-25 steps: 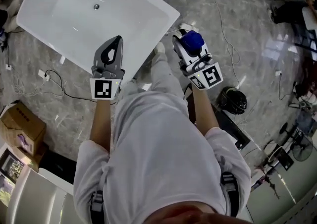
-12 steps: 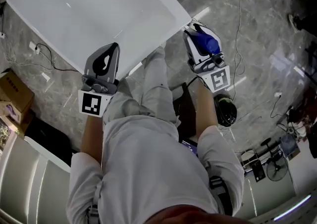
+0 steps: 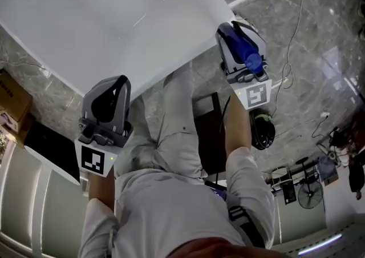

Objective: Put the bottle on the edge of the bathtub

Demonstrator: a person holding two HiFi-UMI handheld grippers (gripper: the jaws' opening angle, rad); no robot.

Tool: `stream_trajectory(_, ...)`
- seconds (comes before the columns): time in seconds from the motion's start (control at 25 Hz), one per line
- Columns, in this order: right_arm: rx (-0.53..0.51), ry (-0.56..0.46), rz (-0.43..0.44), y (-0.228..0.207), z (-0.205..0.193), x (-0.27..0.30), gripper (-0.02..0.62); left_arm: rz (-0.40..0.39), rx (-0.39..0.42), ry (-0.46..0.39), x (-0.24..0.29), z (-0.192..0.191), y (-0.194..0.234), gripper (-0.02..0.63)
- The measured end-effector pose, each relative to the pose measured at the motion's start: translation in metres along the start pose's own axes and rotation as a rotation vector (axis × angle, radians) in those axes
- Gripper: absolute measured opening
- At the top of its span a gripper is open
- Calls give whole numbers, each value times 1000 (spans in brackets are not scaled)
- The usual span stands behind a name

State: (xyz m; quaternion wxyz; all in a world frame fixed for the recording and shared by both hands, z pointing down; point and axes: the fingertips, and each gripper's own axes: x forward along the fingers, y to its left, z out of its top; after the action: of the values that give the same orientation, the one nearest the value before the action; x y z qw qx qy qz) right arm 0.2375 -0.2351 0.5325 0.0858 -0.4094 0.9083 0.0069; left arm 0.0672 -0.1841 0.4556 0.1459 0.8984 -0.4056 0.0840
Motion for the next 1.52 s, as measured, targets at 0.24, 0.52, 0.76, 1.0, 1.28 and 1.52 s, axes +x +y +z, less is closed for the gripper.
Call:
stream_trajectory(0.24,-46,23,42,-11,-61,-7,114,17,-7,13,1,-30,3,-2)
stream_trajectory(0.52,-1,23,34,-16,-95,-12,115,34,-28,5,-5,-47,-6,-2)
stream_trajectory(0.76,-5,29,36,-18,-102,-8,117,38,-29,8,-13,-49,-6,-2)
stream_trajectory(1.0,-5,60,21,-18,-107,-14,118,33,-35,5,-16,-50,-7,-2)
stream_trajectory(1.28,-39,112,25,-19,-114,-12,143,18,-25,-4,-9,-42,-2,-1)
stream_trajectory(1.52,-50,130,19,-18,-115,-15,155,-2,-18,-6,-8,-40,-5,-1)
